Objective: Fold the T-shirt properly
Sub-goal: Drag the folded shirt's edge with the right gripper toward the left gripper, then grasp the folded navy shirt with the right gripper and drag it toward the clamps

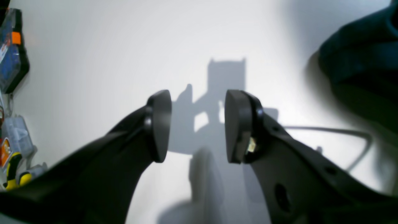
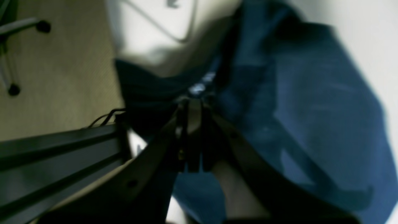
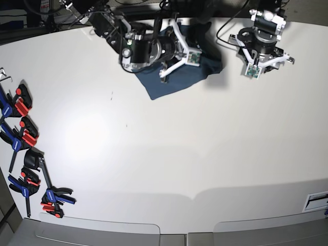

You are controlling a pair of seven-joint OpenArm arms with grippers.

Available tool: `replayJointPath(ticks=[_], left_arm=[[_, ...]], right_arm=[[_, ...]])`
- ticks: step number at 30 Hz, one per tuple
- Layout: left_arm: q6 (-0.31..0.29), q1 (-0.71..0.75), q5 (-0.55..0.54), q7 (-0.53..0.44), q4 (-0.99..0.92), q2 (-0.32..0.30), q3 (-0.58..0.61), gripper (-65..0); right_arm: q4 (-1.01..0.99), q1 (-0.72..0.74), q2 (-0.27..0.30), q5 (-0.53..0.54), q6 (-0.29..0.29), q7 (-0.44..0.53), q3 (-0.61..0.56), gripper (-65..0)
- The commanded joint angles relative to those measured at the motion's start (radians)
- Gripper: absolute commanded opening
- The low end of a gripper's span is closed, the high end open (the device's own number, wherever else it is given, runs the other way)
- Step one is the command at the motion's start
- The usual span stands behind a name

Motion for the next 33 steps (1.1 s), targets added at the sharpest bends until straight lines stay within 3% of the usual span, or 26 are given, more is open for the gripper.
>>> replayJointPath(ticks=[1,19,29,33], left_arm=[[0.011,0.000,0.013,-0.017,0.019,-0.006,-0.004,-38.8],[0.011,0.000,-0.017,-0.039,0.019,-0.006,-0.004,-38.8],[0.011,0.000,-0.017,-0.043,0.019,-0.006,-0.004,-38.8],[0.011,0.000,-0.017,-0.044,0.019,-0.006,-0.004,-38.8]], right_arm=[[0.003,0.014,-0.002,0.003,0.002,0.027,0.026,-65.0],[-0.399,0.014,-0.002,-0.031,0.002,0.146,0.164,-65.0],[-0.417,0.015,-0.002,-0.010,0.002,0.146,0.576,-65.0],[-0.418,0.014,-0.002,0.082,0.002,0.135,0.749,-65.0]])
